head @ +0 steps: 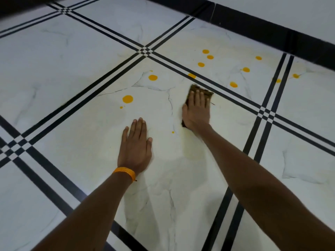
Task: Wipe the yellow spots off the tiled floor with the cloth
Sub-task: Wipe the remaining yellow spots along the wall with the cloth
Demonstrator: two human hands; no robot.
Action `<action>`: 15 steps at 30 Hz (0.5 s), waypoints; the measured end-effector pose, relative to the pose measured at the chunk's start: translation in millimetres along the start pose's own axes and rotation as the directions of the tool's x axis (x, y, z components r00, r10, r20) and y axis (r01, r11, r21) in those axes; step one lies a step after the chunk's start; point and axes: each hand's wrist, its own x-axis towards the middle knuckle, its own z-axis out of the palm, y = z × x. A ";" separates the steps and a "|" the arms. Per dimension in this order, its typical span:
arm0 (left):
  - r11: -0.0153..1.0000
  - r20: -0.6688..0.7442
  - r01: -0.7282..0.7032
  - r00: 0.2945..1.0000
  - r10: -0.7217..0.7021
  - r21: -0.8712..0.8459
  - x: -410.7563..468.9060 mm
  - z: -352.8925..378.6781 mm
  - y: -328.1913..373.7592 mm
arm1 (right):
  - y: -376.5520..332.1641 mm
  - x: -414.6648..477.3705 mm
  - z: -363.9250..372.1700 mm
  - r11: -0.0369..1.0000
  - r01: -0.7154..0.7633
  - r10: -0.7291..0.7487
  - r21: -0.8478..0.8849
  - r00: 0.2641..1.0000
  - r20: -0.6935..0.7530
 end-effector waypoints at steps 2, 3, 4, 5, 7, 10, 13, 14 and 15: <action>1.000 0.007 0.005 1.000 -0.005 -0.003 0.3 -0.6 -0.3 | -22.5 -29.7 2.8 0.978 0.210 -0.209 -0.021 0.977 0.032; 1.000 0.007 0.008 1.000 -0.008 0.004 0.2 -0.7 -0.3 | -21.5 -57.6 3.6 0.932 0.359 -0.357 -0.039 0.932 0.060; 1.000 0.012 0.010 1.000 -0.011 0.008 -0.3 -1.2 -0.3 | -11.1 -85.6 3.0 0.870 0.492 -0.489 -0.027 0.869 0.083; 1.000 0.017 0.011 1.000 -0.011 0.007 -0.2 -1.6 0.2 | 7.1 -105.3 0.5 0.818 0.575 -0.573 0.004 0.814 0.098; 1.000 0.016 0.016 1.000 -0.016 -0.005 -0.1 -1.1 0.2 | 50.4 -103.7 -7.5 0.829 0.558 -0.558 0.018 0.827 0.070; 1.000 0.017 0.020 1.000 -0.020 -0.009 -0.4 -0.5 0.7 | 74.1 -42.8 -14.2 0.988 0.153 -0.153 -0.029 0.988 0.013; 1.000 0.025 0.015 1.000 -0.015 0.002 0.3 0.2 -0.6 | 13.4 -15.7 -4.9 1.000 0.001 -0.001 -0.005 1.000 0.009; 1.000 0.024 0.014 1.000 -0.014 0.003 0.7 0.2 -1.1 | -12.1 -27.8 0.8 0.995 0.101 -0.100 -0.008 0.995 0.011; 1.000 0.017 0.014 1.000 -0.014 0.005 0.8 0.0 -0.8 | -31.7 -52.7 4.8 0.968 0.249 -0.248 -0.015 0.968 0.027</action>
